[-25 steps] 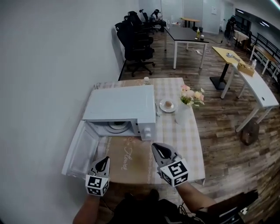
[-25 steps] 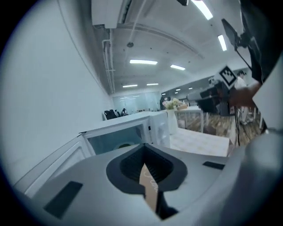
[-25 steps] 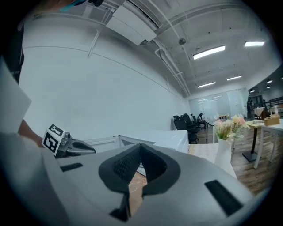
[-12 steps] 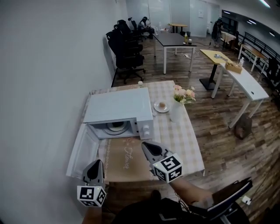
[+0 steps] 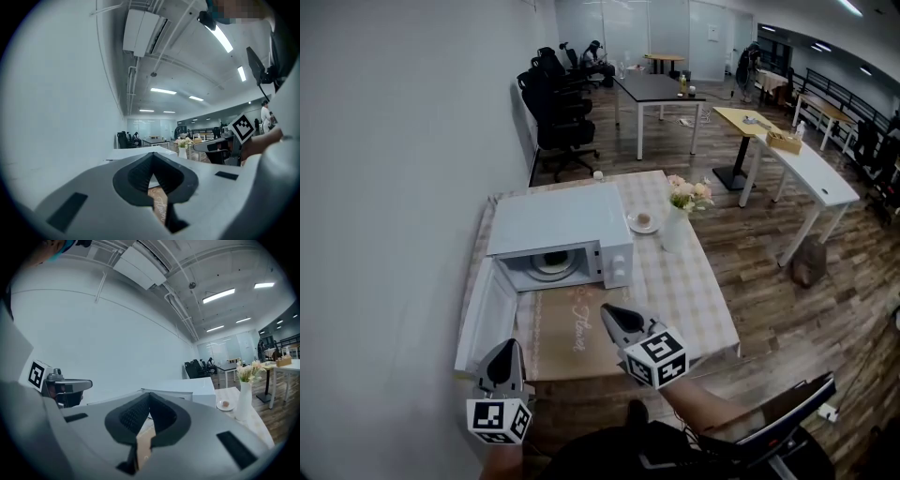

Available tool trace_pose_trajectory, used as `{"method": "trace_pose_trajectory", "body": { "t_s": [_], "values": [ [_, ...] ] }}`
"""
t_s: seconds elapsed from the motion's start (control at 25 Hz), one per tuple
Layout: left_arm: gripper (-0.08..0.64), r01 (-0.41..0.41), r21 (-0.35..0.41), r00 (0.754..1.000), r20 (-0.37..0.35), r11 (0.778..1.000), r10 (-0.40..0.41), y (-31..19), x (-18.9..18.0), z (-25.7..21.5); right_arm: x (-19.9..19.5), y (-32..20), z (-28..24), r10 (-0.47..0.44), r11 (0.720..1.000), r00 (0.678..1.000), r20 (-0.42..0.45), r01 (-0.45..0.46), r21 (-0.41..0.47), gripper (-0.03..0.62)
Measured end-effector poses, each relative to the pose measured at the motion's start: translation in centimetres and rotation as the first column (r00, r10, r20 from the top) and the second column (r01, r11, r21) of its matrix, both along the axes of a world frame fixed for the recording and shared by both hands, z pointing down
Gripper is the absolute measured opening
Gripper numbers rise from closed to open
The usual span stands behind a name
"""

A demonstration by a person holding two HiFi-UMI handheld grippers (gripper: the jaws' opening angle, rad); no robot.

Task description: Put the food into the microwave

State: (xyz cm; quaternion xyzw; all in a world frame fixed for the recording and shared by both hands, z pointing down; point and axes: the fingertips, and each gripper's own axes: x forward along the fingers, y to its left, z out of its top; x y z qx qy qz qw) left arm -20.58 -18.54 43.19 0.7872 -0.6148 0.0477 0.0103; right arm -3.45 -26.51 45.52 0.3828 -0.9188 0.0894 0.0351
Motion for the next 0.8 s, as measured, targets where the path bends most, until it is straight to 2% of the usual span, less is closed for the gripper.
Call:
{"method": "trace_pose_trajectory", "body": {
  "t_s": [0.52, 0.8],
  "values": [
    [0.008, -0.033, -0.012, 0.999, -0.030, 0.999, 0.033, 1.2, -0.5, 0.8, -0.9, 1.4, -0.6, 0.045, 0.999, 0.999, 0.004, -0.045, 0.025, 0.008],
    [0.008, -0.073, -0.015, 0.997, -0.037, 0.997, 0.072, 1.9, 0.7, 0.8, 0.3, 2.6, -0.8, 0.082, 0.996, 0.997, -0.001, -0.082, 0.028, 0.008]
  ]
}}
